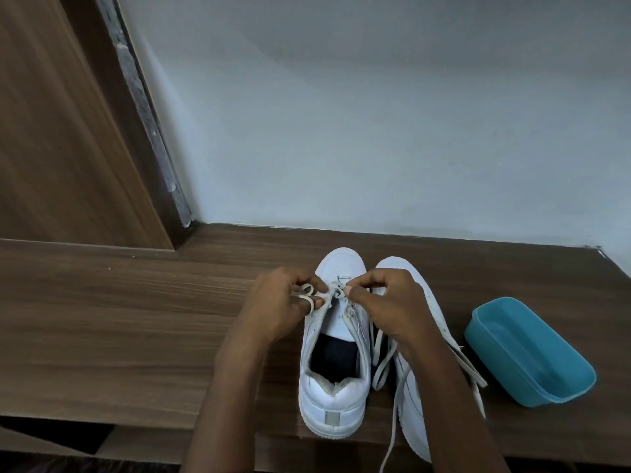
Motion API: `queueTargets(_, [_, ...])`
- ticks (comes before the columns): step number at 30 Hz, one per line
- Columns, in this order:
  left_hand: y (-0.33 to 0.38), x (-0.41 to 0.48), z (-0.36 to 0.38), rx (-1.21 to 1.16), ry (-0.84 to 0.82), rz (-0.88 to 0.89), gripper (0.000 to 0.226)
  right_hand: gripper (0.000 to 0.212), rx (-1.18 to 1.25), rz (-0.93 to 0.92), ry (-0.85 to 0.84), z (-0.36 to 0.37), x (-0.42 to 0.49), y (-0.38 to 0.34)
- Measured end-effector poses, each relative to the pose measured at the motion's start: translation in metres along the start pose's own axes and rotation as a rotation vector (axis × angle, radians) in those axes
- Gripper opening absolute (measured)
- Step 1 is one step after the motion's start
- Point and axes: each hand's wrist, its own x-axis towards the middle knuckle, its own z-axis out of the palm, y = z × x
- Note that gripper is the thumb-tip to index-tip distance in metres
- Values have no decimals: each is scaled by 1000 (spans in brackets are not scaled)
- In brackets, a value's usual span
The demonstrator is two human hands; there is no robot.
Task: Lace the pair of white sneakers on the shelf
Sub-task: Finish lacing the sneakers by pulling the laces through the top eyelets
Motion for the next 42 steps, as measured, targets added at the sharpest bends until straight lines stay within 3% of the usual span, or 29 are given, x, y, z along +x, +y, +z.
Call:
queueTargets(3, [-2, 2, 2, 0, 11, 28, 22, 2, -64, -34, -9, -1, 0, 1])
queueTargets(9, [-3, 3, 8, 241, 112, 180, 26, 7, -100, -82, -36, 0, 1, 2])
queueTargets(13, [-6, 5, 14, 285, 133, 213, 29, 28, -83, -65, -58, 1, -2, -1])
queueTargets(17, [-7, 3, 15, 175, 47, 156, 37, 38, -120, -40, -68, 3, -5, -6])
queueTargets(20, [-10, 1, 8, 29, -34, 165, 25, 43, -141, -19, -95, 0, -4, -6])
queueTargets(22, [-9, 1, 5, -3, -30, 193, 29, 46, -166, -12, -111, 0, -4, -7])
queueTargets(32, [-13, 1, 12, 213, 162, 163, 11, 42, -172, 9, -110, 3, -4, -10])
queueTargets(39, [-5, -3, 21, 241, 73, 98, 12, 36, -125, 19, -97, 3, -4, -7])
queueTargets(42, [-9, -3, 24, 52, 19, 28, 14, 33, -104, 20, -84, 4, -4, -6])
